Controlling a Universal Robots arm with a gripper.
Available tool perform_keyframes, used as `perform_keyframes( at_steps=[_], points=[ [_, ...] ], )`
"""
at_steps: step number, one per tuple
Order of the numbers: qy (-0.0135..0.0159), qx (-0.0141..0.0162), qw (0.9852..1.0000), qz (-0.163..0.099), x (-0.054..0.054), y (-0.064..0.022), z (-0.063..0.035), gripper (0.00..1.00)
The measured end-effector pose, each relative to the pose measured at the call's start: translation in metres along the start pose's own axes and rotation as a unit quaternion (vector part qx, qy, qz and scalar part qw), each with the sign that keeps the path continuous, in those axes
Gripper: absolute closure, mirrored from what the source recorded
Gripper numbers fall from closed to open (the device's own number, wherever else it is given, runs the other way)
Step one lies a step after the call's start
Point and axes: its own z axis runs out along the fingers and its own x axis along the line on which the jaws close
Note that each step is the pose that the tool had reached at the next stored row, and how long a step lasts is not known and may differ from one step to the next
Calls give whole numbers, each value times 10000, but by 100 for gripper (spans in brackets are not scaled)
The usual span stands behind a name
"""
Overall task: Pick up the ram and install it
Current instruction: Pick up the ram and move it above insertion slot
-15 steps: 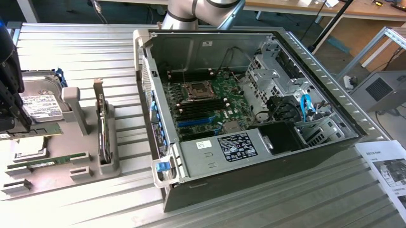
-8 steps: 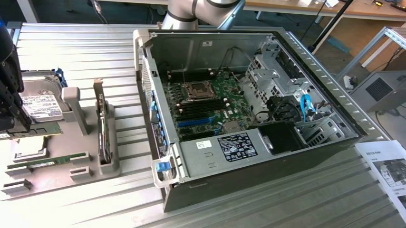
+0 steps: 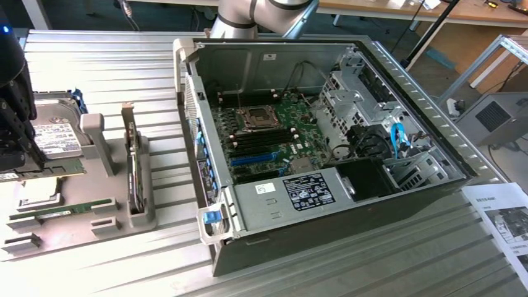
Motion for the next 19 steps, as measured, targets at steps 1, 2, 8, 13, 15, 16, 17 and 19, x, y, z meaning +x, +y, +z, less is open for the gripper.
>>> perform_keyframes(
  at_steps=[1,2,8,13,15,16,17,19],
  points=[
    [0,0,10000,0,0,-9,0,88],
    [0,0,10000,0,-1,-18,0,88],
    [0,0,10000,0,-4,-82,-2,88],
    [0,1,10000,0,-7,-139,-3,88],
    [0,0,10000,0,-8,-163,-4,88],
    [0,1,10000,0,-8,-174,-3,88],
    [-1,1,10000,0,-9,-186,-4,88],
    [0,0,10000,0,-10,-210,-5,88]
  ],
)
